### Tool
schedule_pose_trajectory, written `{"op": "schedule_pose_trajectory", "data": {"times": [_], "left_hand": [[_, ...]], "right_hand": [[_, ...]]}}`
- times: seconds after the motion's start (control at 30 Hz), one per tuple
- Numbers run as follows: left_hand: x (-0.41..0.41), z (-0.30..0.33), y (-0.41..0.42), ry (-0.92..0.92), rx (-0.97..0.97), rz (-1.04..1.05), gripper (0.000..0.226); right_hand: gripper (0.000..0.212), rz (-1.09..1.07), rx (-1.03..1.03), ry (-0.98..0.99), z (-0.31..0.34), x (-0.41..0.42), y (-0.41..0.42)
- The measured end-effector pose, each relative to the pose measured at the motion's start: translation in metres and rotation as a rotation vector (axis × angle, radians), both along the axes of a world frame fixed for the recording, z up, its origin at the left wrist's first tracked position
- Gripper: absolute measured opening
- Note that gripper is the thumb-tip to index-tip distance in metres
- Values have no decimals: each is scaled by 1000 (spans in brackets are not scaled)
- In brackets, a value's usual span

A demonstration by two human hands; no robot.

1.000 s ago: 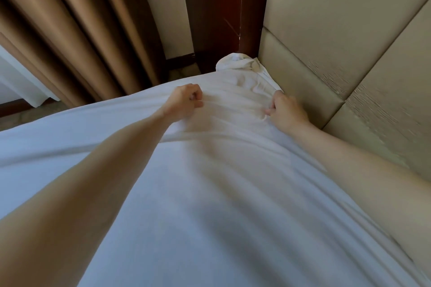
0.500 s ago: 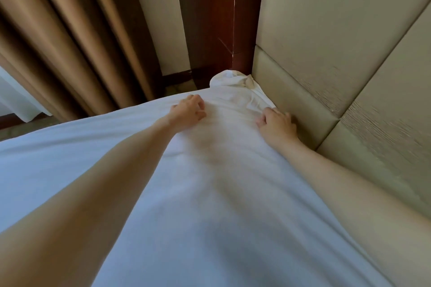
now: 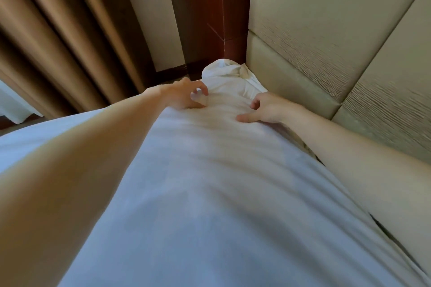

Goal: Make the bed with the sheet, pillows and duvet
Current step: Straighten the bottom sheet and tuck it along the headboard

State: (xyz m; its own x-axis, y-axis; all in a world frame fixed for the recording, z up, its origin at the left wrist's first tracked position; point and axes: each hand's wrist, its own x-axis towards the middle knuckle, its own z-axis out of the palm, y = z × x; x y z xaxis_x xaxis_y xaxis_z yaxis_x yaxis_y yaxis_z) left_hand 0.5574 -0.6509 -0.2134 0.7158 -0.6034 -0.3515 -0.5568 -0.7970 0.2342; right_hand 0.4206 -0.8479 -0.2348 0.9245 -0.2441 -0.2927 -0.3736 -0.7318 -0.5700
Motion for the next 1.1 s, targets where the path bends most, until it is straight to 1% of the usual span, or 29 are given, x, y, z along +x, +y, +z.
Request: {"op": "schedule_pose_trajectory", "data": {"times": [0.03,0.07,0.13,0.17,0.2,0.27,0.33,0.4,0.43,0.5,0.53,0.57,0.6,0.67,0.77,0.8,0.83,0.87,0.9,0.93,0.97,1.03,1.1], "left_hand": [[0,0,1,-22,36,-13,48],[-2,1,0,-22,39,-23,54],[-5,2,-5,9,-15,-38,65],[-6,2,-8,7,-24,-47,67],[-6,2,-10,-10,-15,-57,65],[-8,0,-15,-66,18,-69,55],[-9,-6,-20,-146,33,-90,42],[-9,-14,-26,-244,52,-135,28],[-9,-17,-28,-265,59,-146,23],[-9,-18,-30,-264,46,-151,11],[-8,-18,-29,-259,29,-151,8],[-7,-18,-27,-252,6,-140,9],[-7,-20,-25,-247,-36,-113,12],[-6,-24,-23,-290,-204,-21,15],[-7,-21,-29,-510,-478,107,19],[-6,-18,-32,-565,-536,138,20],[-5,-16,-33,-602,-576,155,21],[-5,-17,-34,-625,-600,166,21],[-7,-18,-34,-645,-617,176,21],[-8,-23,-35,-656,-624,194,21],[-10,-30,-34,-657,-623,219,20],[-16,-49,-37,-625,-591,277,17],[-18,-60,-39,-588,-545,309,10]], "right_hand": [[56,19,-40,29,0,1,1],[58,21,-50,19,-1,1,2],[53,-43,57,-55,-4,1,1],[49,-69,107,-80,-6,0,1],[44,-72,108,-93,-7,0,1],[38,-44,0,-88,-8,2,2],[37,-17,-90,-37,-5,2,4],[40,-1,-80,34,0,3,4],[42,4,-59,57,0,5,3],[39,-4,-49,73,-3,10,2],[42,-19,-65,80,-5,14,2],[41,-20,-86,90,-5,16,5],[34,-1,-107,96,-5,17,8],[10,54,-159,103,-1,16,12],[7,24,-271,22,7,12,14],[5,-10,-266,-31,9,13,11],[6,-39,-178,-79,11,14,9],[15,-63,-39,-104,13,15,7],[30,-84,96,-95,15,15,7],[40,-81,158,-63,16,16,8],[39,-52,126,-41,13,17,10],[16,-14,-36,-68,2,19,15],[19,-33,-198,-158,-8,17,22]]}}
